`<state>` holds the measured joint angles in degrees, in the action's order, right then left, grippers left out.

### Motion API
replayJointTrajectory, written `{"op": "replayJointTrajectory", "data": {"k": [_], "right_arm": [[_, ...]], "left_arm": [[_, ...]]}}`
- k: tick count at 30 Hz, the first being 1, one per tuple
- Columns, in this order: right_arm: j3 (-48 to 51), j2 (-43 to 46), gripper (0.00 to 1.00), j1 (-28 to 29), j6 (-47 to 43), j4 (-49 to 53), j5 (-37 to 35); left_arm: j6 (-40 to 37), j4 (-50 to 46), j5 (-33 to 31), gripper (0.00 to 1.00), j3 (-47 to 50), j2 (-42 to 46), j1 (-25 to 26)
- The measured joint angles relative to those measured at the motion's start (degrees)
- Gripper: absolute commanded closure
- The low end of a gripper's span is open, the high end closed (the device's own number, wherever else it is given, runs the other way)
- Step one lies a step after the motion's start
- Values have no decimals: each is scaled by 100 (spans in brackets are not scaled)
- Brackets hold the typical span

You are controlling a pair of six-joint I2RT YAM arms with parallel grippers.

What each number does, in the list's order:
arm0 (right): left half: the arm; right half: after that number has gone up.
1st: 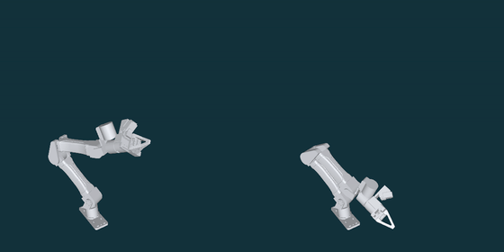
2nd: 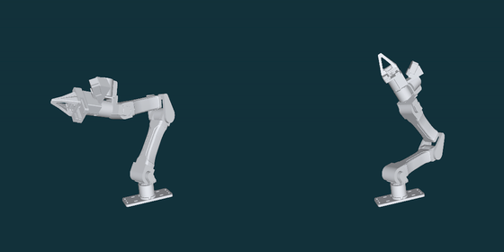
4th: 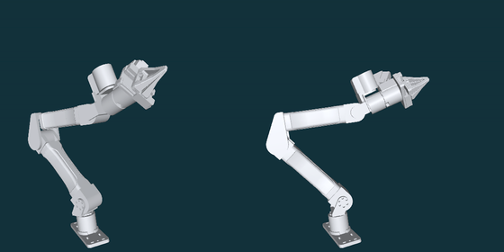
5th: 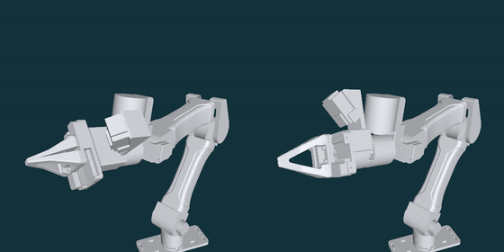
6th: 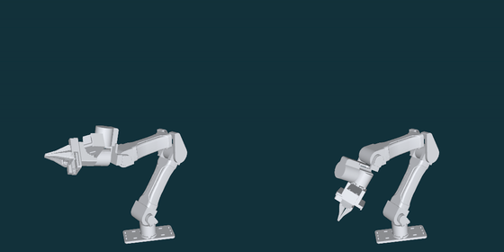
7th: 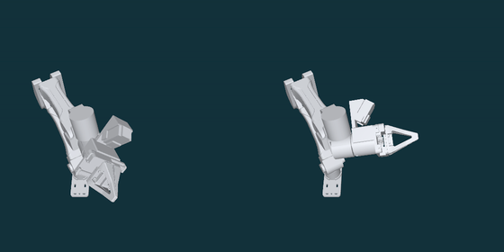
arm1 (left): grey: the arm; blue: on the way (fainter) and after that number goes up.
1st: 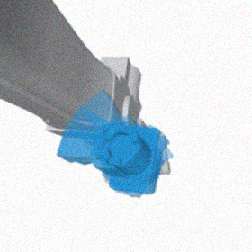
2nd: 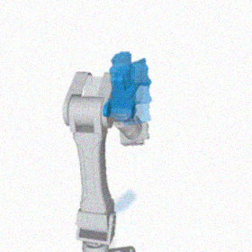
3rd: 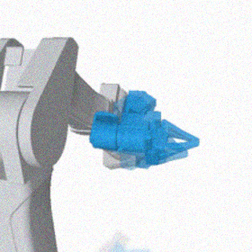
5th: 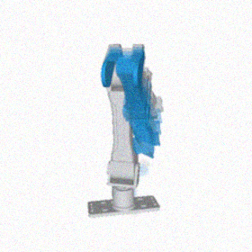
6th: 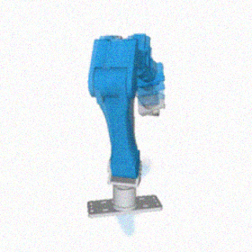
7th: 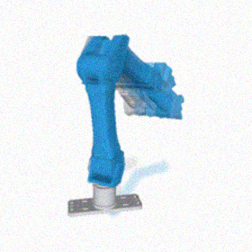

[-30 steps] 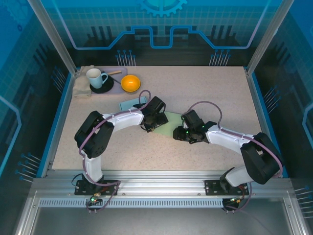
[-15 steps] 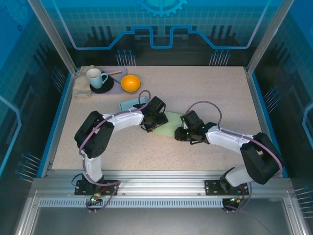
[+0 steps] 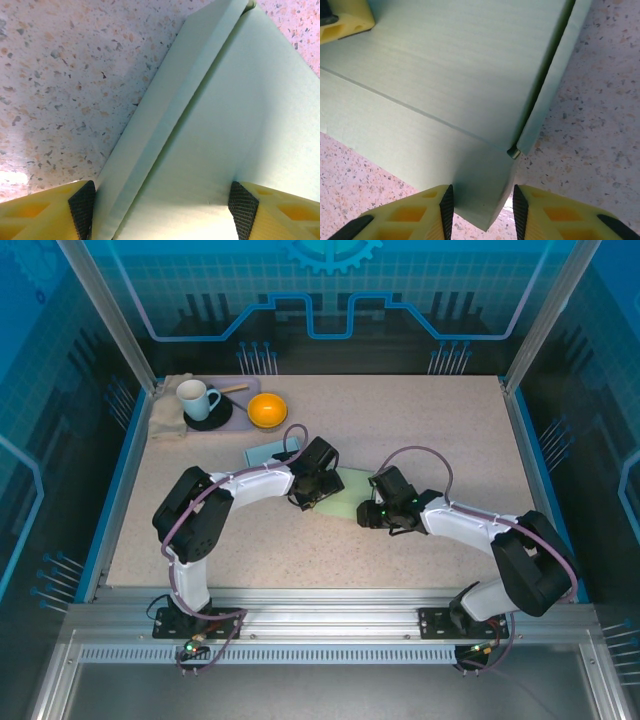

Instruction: Fold the paper box

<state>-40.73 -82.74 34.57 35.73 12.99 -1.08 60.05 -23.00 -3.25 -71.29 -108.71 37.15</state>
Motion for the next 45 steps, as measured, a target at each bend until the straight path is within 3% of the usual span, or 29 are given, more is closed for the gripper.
{"op": "replayJointTrajectory", "data": {"k": [13,19,34,45], "right_arm": [[-101,0,55,39,26,249,-87],[-101,-59,61,42,22,203,-61],[-101,-203,66,44,17,57,-15],[-127,-129,65,44,20,103,61]], "left_arm": [[0,2,2,26,0,-2,0],[0,2,2,26,0,-2,0],[-2,7,2,26,0,-2,0],[0,22,0,26,0,-11,0]]}}
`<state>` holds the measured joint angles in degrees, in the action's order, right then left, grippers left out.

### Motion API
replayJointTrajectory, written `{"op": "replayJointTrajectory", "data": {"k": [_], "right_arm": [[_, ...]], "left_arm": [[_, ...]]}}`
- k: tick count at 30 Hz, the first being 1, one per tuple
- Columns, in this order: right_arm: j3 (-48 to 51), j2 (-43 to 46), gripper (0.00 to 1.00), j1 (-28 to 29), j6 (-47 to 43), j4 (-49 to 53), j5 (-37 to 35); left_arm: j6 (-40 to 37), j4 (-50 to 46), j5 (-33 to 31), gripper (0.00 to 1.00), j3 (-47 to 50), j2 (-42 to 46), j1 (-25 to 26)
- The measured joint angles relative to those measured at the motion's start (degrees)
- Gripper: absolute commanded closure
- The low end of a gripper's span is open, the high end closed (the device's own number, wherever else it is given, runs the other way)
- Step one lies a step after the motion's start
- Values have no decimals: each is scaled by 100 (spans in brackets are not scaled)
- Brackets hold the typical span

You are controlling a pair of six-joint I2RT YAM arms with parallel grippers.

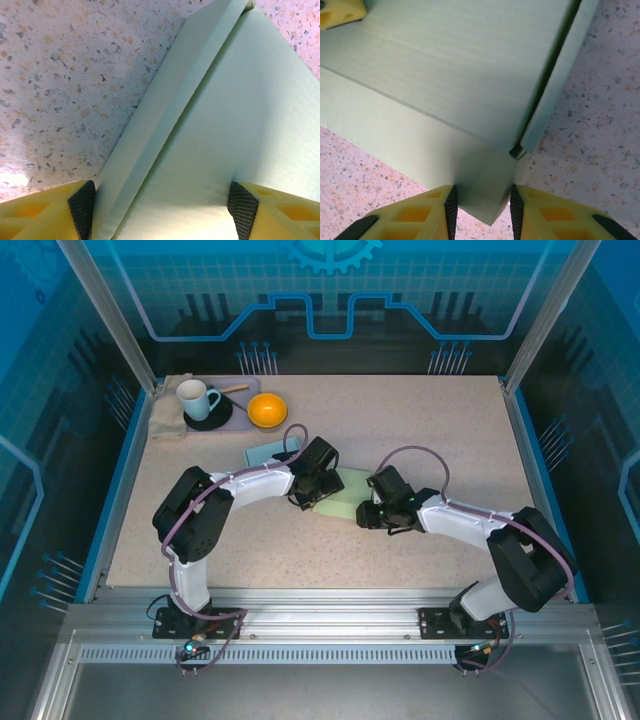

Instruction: Fold the paper box

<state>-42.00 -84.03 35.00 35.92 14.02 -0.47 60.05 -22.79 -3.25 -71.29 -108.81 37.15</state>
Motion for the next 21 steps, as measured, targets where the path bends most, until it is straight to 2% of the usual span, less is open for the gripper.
{"op": "replayJointTrajectory", "data": {"k": [21], "right_arm": [[-85,48,64,0,-129,140,-24]], "left_arm": [[0,7,-15,26,0,-2,0]]}}
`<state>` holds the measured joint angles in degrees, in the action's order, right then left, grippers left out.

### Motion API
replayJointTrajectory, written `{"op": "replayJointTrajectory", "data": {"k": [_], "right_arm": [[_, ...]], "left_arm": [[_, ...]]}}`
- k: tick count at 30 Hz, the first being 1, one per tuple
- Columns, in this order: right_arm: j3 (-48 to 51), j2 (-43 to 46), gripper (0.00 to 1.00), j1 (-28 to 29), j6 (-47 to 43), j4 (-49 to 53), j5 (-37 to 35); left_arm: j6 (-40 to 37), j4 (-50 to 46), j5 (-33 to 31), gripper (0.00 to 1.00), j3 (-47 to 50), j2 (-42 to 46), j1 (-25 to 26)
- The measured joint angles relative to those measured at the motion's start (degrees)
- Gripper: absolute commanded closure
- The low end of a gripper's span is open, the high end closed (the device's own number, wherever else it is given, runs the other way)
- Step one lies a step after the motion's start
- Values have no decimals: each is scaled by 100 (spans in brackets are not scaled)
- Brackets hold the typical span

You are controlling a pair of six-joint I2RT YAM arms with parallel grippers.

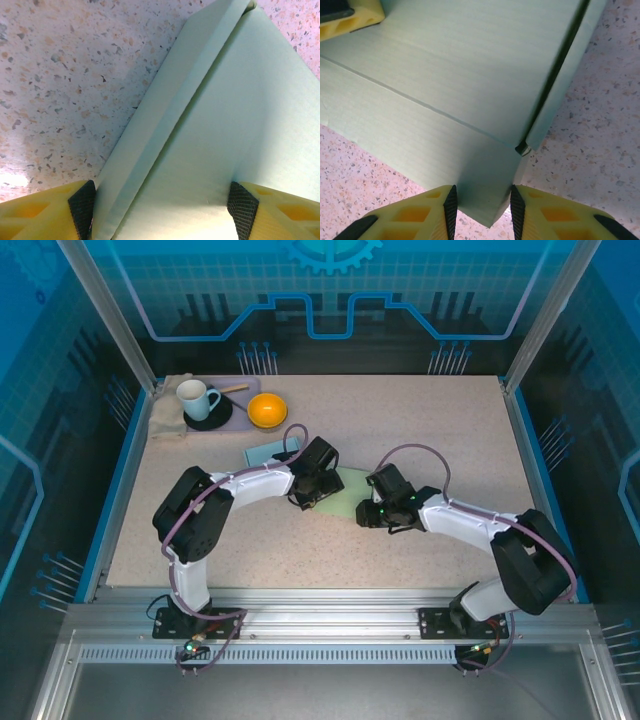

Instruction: Fold the paper box

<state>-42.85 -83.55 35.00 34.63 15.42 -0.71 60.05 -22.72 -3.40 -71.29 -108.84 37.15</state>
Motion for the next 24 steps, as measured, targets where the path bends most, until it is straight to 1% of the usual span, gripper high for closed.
{"op": "replayJointTrajectory", "data": {"k": [16,24], "right_arm": [[4,-212,66,0,-203,-170,-184],[321,-225,67,0,-551,-739,-492]], "left_arm": [[0,24,0,27,0,-13,0],[0,101,0,27,-2,-50,0]]}}
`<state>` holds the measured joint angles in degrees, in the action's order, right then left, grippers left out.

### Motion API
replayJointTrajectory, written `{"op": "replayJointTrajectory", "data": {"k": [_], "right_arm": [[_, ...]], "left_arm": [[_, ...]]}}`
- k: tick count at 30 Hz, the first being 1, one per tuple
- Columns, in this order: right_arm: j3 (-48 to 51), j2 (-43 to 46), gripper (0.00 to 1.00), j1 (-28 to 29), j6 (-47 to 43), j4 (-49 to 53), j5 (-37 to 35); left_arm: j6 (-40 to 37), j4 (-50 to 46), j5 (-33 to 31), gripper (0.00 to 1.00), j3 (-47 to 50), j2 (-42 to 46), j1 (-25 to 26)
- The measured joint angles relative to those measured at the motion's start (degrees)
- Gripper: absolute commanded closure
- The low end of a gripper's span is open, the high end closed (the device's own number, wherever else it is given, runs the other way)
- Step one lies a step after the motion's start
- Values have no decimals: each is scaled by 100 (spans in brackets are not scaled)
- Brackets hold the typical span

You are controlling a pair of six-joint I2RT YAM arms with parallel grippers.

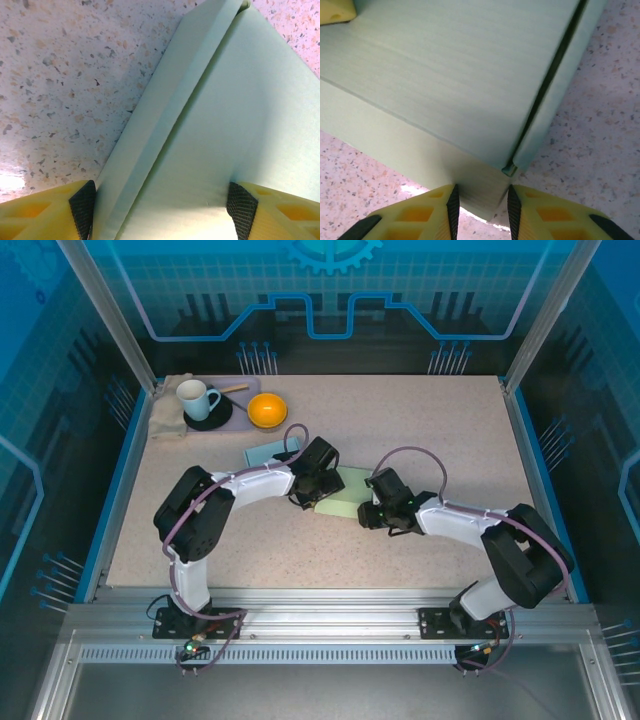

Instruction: Fold the paper box

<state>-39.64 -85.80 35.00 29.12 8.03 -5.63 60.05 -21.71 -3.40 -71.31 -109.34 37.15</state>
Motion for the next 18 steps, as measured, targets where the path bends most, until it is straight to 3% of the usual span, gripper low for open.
{"op": "replayJointTrajectory", "data": {"k": [7,18], "right_arm": [[334,-7,73,-2,-686,-693,-216],[592,-494,68,-4,-1453,-2020,-651]], "left_arm": [[2,79,-2,28,0,-22,-2],[7,116,-151,30,0,-26,-48]]}}
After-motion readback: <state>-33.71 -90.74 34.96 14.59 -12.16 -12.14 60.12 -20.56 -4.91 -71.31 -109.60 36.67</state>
